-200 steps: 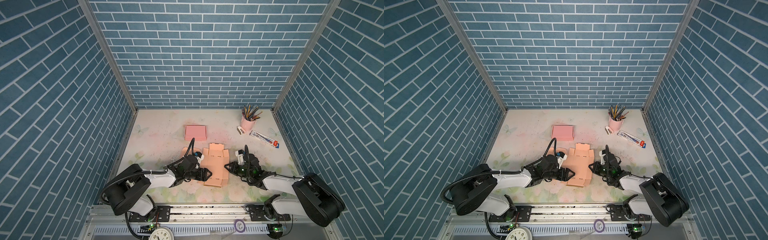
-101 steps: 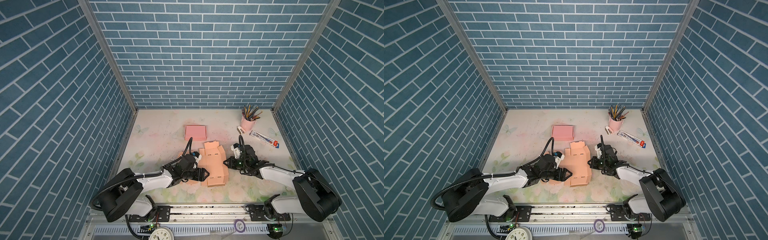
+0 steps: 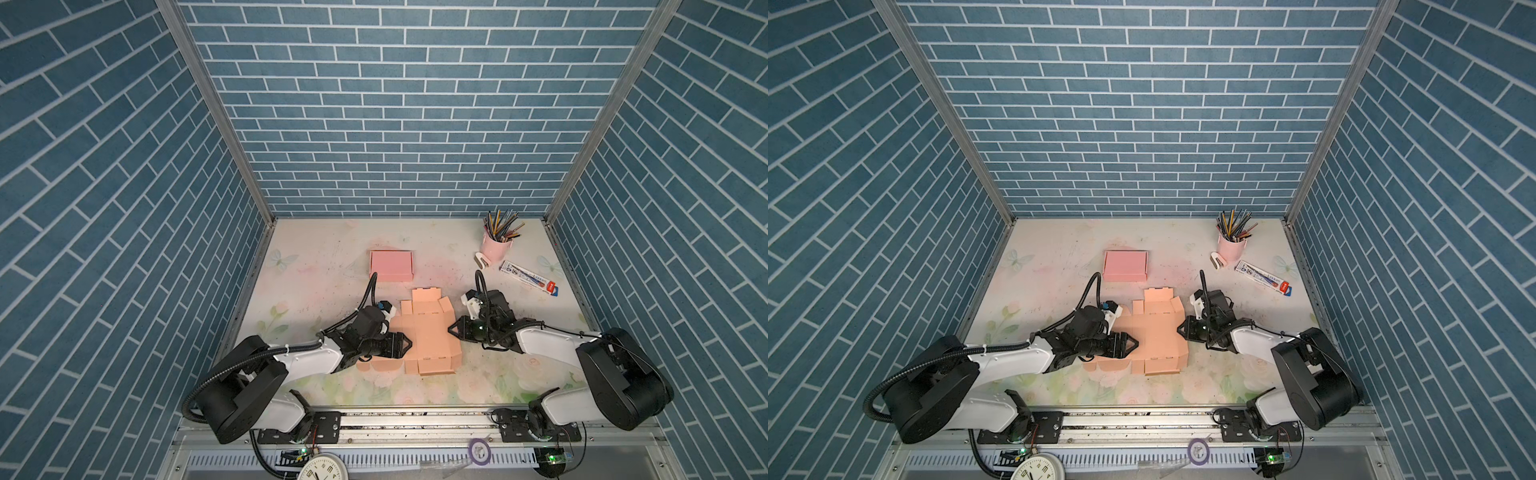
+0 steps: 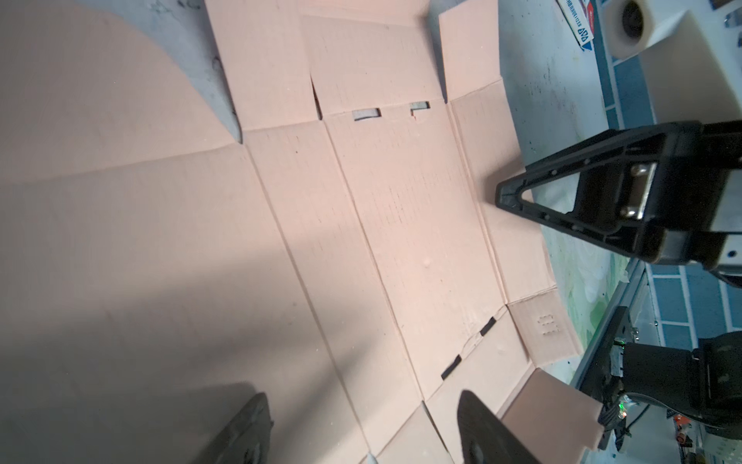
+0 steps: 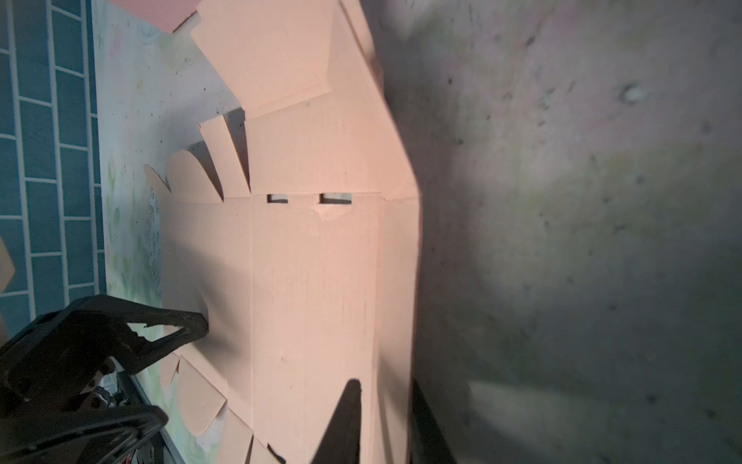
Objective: Fold the paper box
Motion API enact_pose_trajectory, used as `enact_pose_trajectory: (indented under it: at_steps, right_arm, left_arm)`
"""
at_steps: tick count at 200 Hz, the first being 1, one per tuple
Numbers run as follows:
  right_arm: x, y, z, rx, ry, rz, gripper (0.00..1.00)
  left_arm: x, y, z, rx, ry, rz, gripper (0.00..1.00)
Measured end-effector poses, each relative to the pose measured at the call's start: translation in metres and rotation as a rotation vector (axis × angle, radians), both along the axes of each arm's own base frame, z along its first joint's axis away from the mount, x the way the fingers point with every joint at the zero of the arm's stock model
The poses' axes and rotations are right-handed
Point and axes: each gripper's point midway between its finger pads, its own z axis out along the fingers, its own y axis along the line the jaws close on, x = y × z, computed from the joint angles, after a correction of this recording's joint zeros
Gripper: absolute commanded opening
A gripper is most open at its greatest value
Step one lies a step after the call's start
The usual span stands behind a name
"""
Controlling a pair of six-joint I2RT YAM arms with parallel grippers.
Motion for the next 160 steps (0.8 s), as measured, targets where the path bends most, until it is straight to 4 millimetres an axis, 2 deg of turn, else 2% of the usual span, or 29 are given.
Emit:
enact_pose_trajectory:
  at_steps: [25, 54, 89, 107, 128, 160]
  right_arm:
    - [-0.009, -0.003, -0.005, 0.009, 0.022, -0.01, 0.1]
    - [-0.009, -0.001, 0.0, 0.029, 0.026, -0.016, 0.01]
    - [-0.005, 0.002, 0.015, 0.001, 0.009, 0.003, 0.0]
    - [0.002, 0.007, 0.03, -0.026, -0.031, 0.026, 0.0]
    - [0.006, 0.014, 0.047, -0.049, -0.08, 0.066, 0.0]
    - [0.0, 0.017, 0.05, -0.098, -0.088, 0.106, 0.0]
  left_arm:
    - [0.001, -0.001, 0.0, -0.006, -0.003, -0.002, 0.74]
    - [0.0, -0.002, 0.0, -0.006, -0.002, -0.005, 0.74]
    - [0.0, 0.0, 0.003, 0.012, 0.0, -0.012, 0.73]
    - [0.002, 0.0, 0.009, 0.011, -0.006, -0.012, 0.62]
    - [0.012, -0.007, 0.025, -0.008, -0.036, -0.019, 0.42]
    - [0.039, -0.022, 0.057, -0.064, -0.097, -0.006, 0.22]
